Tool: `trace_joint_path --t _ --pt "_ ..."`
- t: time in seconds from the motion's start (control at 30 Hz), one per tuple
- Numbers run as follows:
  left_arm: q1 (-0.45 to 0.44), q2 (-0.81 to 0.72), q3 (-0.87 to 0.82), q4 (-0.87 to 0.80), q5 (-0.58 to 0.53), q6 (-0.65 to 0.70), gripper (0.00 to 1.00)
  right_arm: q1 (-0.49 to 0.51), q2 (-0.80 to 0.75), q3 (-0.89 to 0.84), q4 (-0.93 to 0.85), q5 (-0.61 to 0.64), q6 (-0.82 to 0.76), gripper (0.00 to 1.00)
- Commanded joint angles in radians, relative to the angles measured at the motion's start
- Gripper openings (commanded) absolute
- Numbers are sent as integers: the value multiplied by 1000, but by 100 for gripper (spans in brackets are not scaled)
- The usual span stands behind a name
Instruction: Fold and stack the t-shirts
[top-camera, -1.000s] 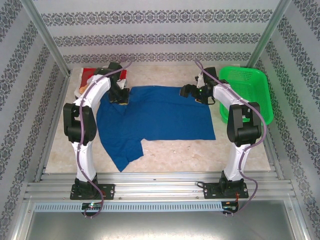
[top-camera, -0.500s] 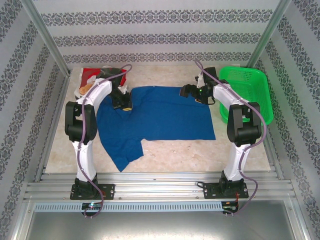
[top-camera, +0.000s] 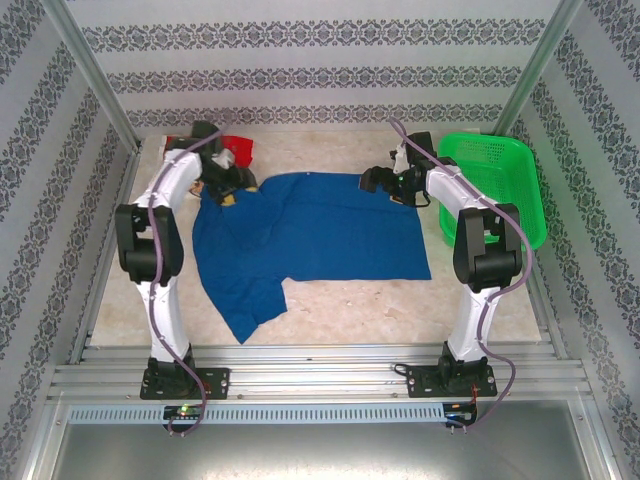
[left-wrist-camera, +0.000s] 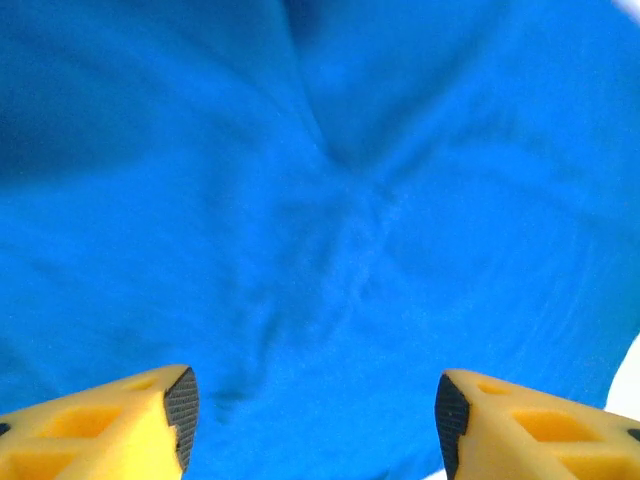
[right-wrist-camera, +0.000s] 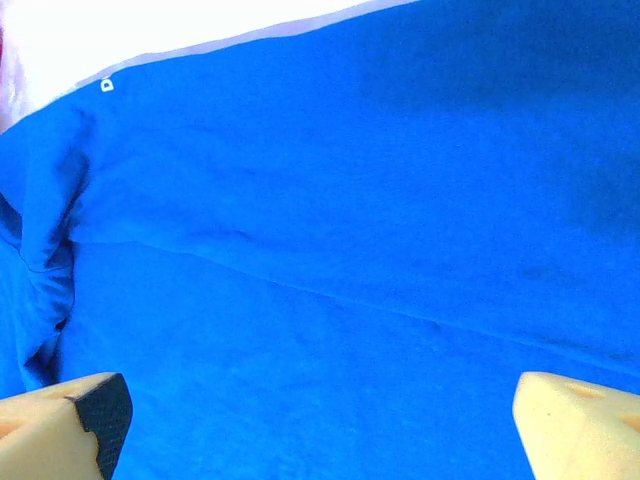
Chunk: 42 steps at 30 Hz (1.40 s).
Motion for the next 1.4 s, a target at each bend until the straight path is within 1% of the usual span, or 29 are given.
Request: trace_joint_path --t 0.0,0.1,0.17,0.2,0.27,0.33,0.4,0.5,0.6,0.87,1.1,1.27,1.33,1.37 --pt "85 -27 68 85 -90 -80 65 2 19 22 -14 -15 4 98" --pt "135 40 116 142 -68 -136 63 5 24 26 -13 -20 8 98" --pt "143 89 171 176 -70 -154 62 6 27 29 -13 -21 8 98" --pt "143 116 205 184 -52 -160 61 8 28 31 -14 -21 8 98" --pt "138 191 315 153 -12 -171 57 8 31 36 -20 -19 8 98" --pt "128 256 424 76 -13 -153 55 8 32 36 -22 -17 6 98" --pt "126 295 477 26 -22 -143 52 8 27 32 -21 -14 7 98" --pt "126 314 477 -2 -33 -132 51 7 23 26 -21 -9 5 98" --pt "125 320 470 -20 -40 -131 47 5 22 19 -17 -7 8 98" --pt "124 340 460 -82 -81 -116 46 5 20 19 -17 -7 8 98" --pt "121 363 451 -26 -89 -155 46 5 18 16 -19 -7 4 98" --pt "120 405 472 -9 -65 -189 47 4 15 14 -21 -7 0 98" --pt "115 415 467 14 -46 -205 45 4 16 14 -20 -7 -1 98" --pt "113 421 470 23 -30 -212 41 4 16 16 -20 -8 -1 98"
